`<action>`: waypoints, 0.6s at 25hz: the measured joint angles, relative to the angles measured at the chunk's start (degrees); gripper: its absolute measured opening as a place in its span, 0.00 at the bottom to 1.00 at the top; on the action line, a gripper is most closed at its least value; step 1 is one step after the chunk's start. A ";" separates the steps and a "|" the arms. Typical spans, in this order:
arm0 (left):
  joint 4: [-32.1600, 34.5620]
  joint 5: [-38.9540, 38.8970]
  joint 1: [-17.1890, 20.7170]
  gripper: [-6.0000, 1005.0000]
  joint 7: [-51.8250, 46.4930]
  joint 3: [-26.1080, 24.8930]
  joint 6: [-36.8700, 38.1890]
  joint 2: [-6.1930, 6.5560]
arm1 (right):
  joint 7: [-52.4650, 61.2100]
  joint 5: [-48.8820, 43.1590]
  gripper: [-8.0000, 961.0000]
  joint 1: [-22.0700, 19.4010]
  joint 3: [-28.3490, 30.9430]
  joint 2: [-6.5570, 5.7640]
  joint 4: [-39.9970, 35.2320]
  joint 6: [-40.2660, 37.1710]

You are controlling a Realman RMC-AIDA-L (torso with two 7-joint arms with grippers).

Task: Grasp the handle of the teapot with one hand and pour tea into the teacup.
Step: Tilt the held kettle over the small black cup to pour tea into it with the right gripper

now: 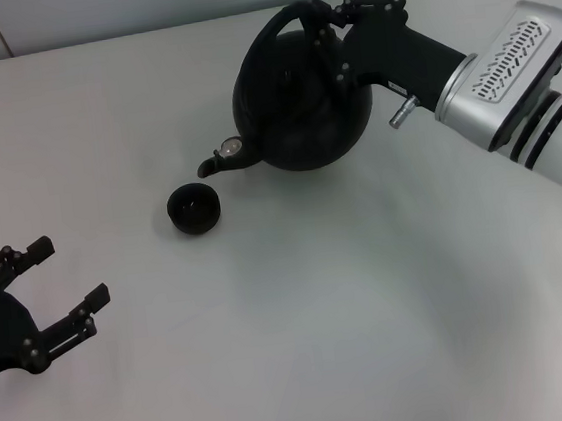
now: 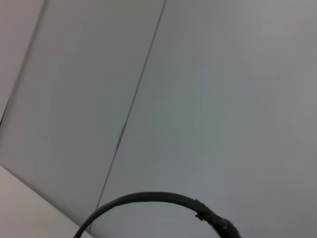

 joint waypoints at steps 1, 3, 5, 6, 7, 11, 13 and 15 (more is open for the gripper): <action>0.00 0.00 0.00 0.84 0.00 0.00 0.00 0.00 | -0.29 -0.01 0.10 0.09 -0.07 0.02 0.00 0.05; 0.00 0.00 0.03 0.84 0.00 -0.03 0.03 0.00 | -0.70 -0.02 0.10 0.28 -0.07 0.05 -0.02 0.09; 0.00 0.00 0.04 0.84 0.00 -0.04 0.05 -0.03 | -1.09 -0.03 0.10 0.49 -0.08 0.05 -0.03 0.13; 0.00 0.00 0.05 0.84 0.00 -0.05 0.06 -0.09 | -1.31 -0.03 0.10 0.54 -0.08 0.05 -0.04 0.15; 0.00 0.00 0.07 0.84 0.00 -0.06 0.06 -0.09 | -1.50 -0.03 0.10 0.59 -0.08 0.05 -0.04 0.16; 0.00 0.00 0.14 0.84 0.00 -0.06 0.06 -0.09 | -1.74 -0.03 0.10 0.67 -0.08 0.05 -0.06 0.28; 0.00 0.01 0.15 0.84 0.00 -0.06 0.06 -0.09 | -2.03 -0.19 0.10 0.81 -0.08 0.04 -0.07 0.69; 0.00 0.00 0.17 0.84 0.00 -0.06 0.09 -0.09 | -2.05 -0.34 0.10 0.85 -0.08 0.04 -0.07 0.77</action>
